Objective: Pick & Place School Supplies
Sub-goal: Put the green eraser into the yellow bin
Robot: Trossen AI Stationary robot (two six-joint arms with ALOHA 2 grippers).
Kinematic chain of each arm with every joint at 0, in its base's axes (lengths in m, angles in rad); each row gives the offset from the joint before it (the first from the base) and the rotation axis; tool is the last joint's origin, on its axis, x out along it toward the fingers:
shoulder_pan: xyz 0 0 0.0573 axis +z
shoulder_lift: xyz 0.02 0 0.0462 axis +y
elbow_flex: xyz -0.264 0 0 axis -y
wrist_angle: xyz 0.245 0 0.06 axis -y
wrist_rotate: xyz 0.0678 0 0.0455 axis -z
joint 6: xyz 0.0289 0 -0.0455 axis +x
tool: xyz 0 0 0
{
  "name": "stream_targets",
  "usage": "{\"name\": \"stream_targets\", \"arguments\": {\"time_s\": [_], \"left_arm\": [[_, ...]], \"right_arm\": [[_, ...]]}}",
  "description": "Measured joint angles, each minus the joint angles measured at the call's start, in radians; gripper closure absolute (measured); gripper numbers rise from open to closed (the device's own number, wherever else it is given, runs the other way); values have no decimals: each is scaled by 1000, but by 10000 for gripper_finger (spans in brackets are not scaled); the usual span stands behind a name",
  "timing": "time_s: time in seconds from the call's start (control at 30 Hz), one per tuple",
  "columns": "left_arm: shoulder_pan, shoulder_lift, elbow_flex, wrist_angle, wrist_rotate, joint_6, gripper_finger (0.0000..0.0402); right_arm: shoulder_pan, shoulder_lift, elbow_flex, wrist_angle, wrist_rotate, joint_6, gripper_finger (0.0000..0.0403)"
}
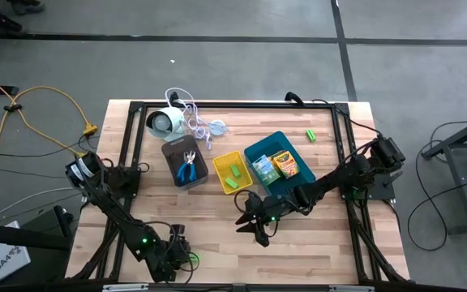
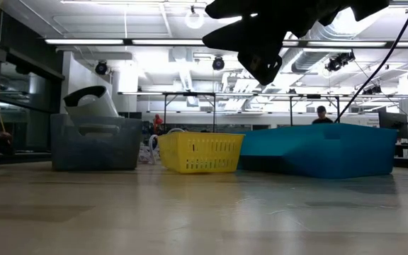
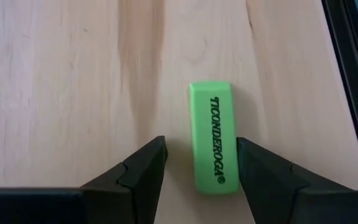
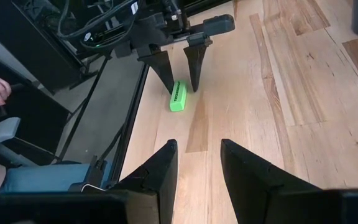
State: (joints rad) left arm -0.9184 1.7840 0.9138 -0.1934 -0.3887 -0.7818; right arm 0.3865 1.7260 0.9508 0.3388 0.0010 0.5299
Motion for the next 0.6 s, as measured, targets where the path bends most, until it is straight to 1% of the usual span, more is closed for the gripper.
{"name": "stream_targets", "arguments": {"time_s": [0.37, 0.47, 0.6], "left_arm": [[-2, 1, 0, -1, -11, 30, 213], [-2, 1, -1, -2, -10, 30, 228], [-2, 1, -2, -2, -10, 30, 263]], "right_arm": [[0, 0, 0, 0, -3, 1, 288], [0, 0, 0, 0, -3, 1, 288], [0, 0, 0, 0, -3, 0, 288]]}}
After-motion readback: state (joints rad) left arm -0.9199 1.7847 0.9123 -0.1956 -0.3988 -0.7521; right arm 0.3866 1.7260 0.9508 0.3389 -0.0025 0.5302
